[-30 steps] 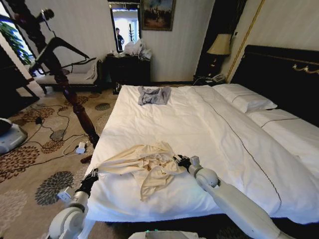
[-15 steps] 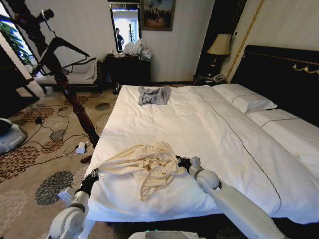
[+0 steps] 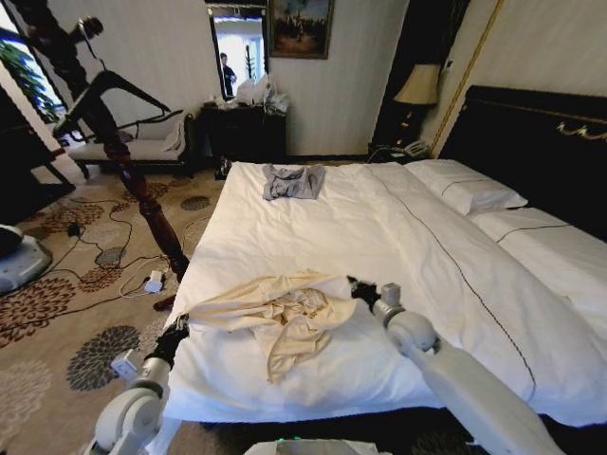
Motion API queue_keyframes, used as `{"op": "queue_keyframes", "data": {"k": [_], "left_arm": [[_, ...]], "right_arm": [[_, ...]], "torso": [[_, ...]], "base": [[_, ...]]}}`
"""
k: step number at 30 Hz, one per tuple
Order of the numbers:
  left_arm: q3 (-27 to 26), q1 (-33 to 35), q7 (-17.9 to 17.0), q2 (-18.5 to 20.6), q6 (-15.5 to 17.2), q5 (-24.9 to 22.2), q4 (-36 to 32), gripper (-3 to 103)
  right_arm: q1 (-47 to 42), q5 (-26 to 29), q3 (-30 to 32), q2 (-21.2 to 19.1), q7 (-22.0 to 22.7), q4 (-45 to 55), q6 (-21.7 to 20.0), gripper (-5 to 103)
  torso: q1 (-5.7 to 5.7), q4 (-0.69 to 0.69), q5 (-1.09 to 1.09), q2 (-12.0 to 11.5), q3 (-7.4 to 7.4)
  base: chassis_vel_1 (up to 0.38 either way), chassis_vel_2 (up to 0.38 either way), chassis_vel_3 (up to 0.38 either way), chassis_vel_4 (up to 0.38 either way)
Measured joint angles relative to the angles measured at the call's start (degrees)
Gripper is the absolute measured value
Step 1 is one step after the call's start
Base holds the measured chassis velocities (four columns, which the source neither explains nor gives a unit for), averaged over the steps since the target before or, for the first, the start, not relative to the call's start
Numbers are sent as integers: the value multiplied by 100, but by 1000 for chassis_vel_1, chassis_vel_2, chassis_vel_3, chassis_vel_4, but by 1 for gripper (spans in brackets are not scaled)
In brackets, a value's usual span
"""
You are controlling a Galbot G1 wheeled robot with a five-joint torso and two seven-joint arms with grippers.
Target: Pick up the clothes from the bed and hang them on the clothes hanger.
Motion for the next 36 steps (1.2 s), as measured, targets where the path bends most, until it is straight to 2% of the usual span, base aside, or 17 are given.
{"op": "queue_keyframes", "data": {"k": [3, 4, 6, 7, 9, 12, 13, 17, 18, 22, 23, 26, 28, 31, 33, 35, 36], "left_arm": [[-122, -472, -272, 637, 208, -484, -375, 2], [-122, -472, -272, 637, 208, -484, -375, 2], [-93, -1147, -436, 1477, 336, -929, -378, 2], [-93, -1147, -436, 1477, 336, -929, -378, 2], [73, -1647, -518, 1921, 400, -1219, -321, 2], [930, -3113, -629, 2605, 494, -1694, -197, 2], [930, -3113, -629, 2605, 494, -1694, -197, 2], [1941, -4731, -695, 2888, 580, -1958, 112, 2], [1941, -4731, -695, 2888, 580, -1958, 112, 2], [3133, -6537, -791, 2859, 931, -2068, 670, 2], [3133, -6537, -791, 2859, 931, -2068, 670, 2], [3985, -7865, -839, 2592, 1194, -2134, 1127, 2], [4607, -8729, -847, 2231, 1233, -2131, 1641, 2], [5100, -9425, -836, 1848, 1233, -2107, 2205, 2], [5681, -10240, -711, 1240, 1179, -2007, 3031, 2], [5789, -10392, -653, 1103, 1158, -1974, 3225, 2], [6034, -10749, -534, 771, 1090, -1872, 3714, 2]], "right_arm": [[57, 371, 322, -254, 65, 372, -10, 0], [57, 371, 322, -254, 65, 372, -10, 0], [245, 622, 484, -484, 141, 607, -25, 0], [245, 622, 484, -484, 141, 607, -25, 0], [355, 823, 570, -603, 221, 744, -50, 0], [574, 1166, 741, -845, 367, 1001, -98, 0], [574, 1166, 741, -845, 367, 1001, -98, 0], [949, 1575, 921, -1099, 559, 1088, -122, 0], [949, 1575, 921, -1099, 559, 1088, -122, 0], [1507, 2006, 1097, -1453, 630, 929, -124, 0], [1507, 2006, 1097, -1453, 630, 929, -124, 0], [2285, 2230, 762, -1496, 703, 599, -125, 0], [2841, 2331, 356, -1358, 770, 255, -132, 0], [3327, 2375, -49, -1159, 791, -127, -136, 0], [4024, 2356, -559, -878, 792, -694, -129, 0], [4210, 2348, -675, -806, 791, -841, -122, 0], [4673, 2300, -950, -609, 760, -1238, -73, 0]], "torso": [[-1, -3, 1, 0, 0], [-1, -3, 1, 0, 0], [0, -2, 0, 0, 0], [0, -2, 0, 0, 0], [1, -1, 1, 0, 1], [0, -4, 1, 0, 0], [0, -4, 1, 0, 0], [1, -1, 2, -1, 1], [1, -1, 2, -1, 1], [0, -1, -1, 0, 0], [0, -1, -1, 0, 0], [0, -3, 1, 0, 0], [0, -1, 1, 0, 0], [1, 0, 0, -1, 1], [3, -3, 5, -1, 2], [3, -4, 4, -1, 2], [3, -4, 2, -2, 2]], "base": [[0, 0, 0, 0], [0, 0, 0, 0], [0, 0, 0, 0], [0, 0, 0, 0], [0, 0, 0, 0], [0, 0, 0, 0], [0, 0, 0, 0], [0, 0, 0, 0], [0, 0, 0, 0], [0, 0, 0, 0], [0, 0, 0, 0], [0, 0, 0, 0], [0, 0, 0, 0], [0, 0, 0, 0], [0, 0, 0, 0], [0, 0, 0, 0], [0, 0, 0, 0]]}}
